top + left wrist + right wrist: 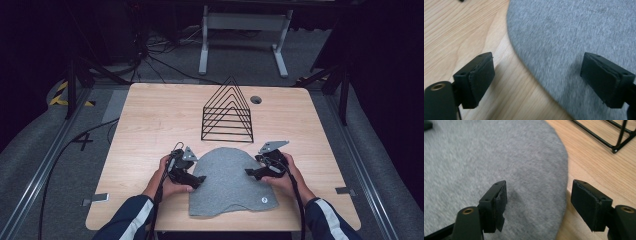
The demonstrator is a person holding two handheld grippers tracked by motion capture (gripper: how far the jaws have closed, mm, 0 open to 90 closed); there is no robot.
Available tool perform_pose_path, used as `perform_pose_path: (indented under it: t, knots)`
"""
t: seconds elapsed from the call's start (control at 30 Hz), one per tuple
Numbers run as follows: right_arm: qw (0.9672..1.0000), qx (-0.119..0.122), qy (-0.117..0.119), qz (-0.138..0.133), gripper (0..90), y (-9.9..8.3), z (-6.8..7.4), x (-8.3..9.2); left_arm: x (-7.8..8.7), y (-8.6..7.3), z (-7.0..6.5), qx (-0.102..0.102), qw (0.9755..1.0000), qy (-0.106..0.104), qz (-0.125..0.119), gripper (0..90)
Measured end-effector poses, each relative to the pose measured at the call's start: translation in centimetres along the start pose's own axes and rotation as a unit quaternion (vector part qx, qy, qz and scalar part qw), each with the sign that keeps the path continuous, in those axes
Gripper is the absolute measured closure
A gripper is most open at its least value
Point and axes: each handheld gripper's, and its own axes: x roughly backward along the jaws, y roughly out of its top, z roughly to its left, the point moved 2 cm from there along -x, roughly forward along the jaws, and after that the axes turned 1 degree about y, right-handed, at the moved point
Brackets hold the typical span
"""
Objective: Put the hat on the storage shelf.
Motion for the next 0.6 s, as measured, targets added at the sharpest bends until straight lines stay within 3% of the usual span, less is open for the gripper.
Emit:
perform_pose_path:
  t: [0.1,0.3,0.43,0.6]
  knots:
    - [0.9999,0.007,-0.008,0.007,31.4,0.0,0.7,0.0,-0.4,0.5,-0.4,-0.003,1.0,0.002,0.009,9.0]
    - [0.9999,0.014,0.0,0.004,49.0,0.0,1.4,0.2,-0.3,0.6,-0.4,-0.005,0.9999,0.002,0.01,11.8]
    - [0.9998,0.016,0.008,0.006,61.7,0.0,1.8,0.3,0.1,0.8,-0.6,-0.015,0.9996,-0.01,0.02,23.9]
    - [0.9998,0.009,0.02,0.0,72.1,0.0,1.9,0.3,0.5,0.7,0.0,-0.007,0.9998,-0.013,0.011,46.0]
